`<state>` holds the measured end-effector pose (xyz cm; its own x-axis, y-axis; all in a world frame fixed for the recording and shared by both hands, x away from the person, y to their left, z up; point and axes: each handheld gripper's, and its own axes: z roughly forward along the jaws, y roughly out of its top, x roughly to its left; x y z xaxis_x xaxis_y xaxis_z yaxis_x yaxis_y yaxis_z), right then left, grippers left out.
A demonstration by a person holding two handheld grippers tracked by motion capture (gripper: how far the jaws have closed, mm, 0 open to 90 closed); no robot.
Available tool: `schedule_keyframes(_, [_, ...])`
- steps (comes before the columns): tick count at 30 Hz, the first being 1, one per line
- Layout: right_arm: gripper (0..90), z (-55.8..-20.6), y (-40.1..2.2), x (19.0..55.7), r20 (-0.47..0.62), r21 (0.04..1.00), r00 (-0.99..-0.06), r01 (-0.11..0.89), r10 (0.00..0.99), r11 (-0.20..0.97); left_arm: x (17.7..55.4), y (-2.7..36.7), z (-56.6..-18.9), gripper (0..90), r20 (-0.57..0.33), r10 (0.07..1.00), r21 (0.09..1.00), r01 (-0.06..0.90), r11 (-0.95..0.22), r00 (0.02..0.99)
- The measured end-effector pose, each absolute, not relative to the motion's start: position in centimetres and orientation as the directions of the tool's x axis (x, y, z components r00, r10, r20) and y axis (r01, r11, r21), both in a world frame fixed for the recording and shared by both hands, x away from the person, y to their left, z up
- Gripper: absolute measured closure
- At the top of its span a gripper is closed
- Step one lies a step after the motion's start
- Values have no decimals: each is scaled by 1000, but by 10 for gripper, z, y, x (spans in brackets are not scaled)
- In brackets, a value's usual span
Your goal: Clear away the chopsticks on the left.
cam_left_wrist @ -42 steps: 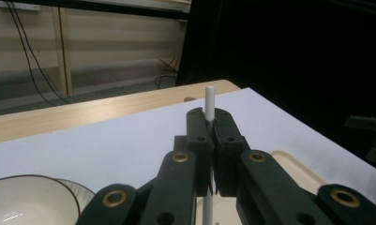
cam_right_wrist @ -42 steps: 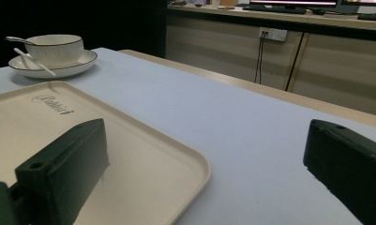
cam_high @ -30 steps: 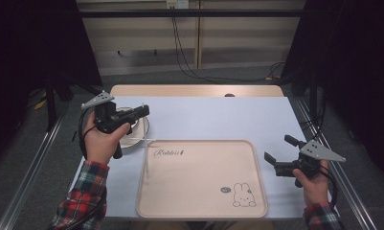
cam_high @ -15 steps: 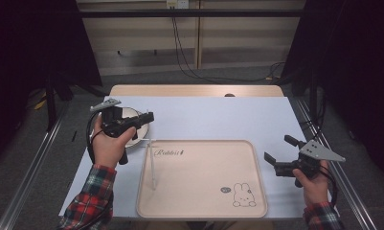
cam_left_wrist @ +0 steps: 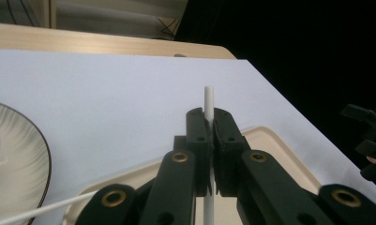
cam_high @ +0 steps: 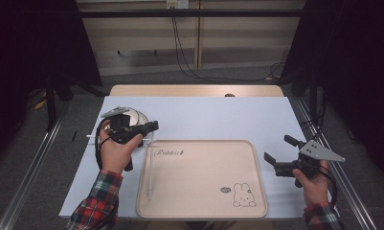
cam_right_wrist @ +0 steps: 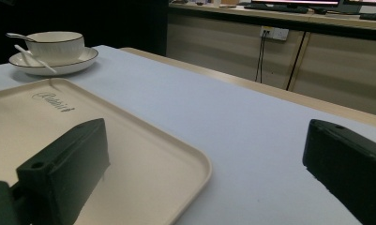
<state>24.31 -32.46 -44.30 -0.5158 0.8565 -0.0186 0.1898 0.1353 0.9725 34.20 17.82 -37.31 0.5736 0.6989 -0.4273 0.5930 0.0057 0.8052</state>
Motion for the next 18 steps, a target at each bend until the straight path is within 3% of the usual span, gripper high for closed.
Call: schedule_keyframes(18, [1,-443,-324,243,-25,972,-517,188,856,142,337,177,-407,870,-448,755,761,648,40,479])
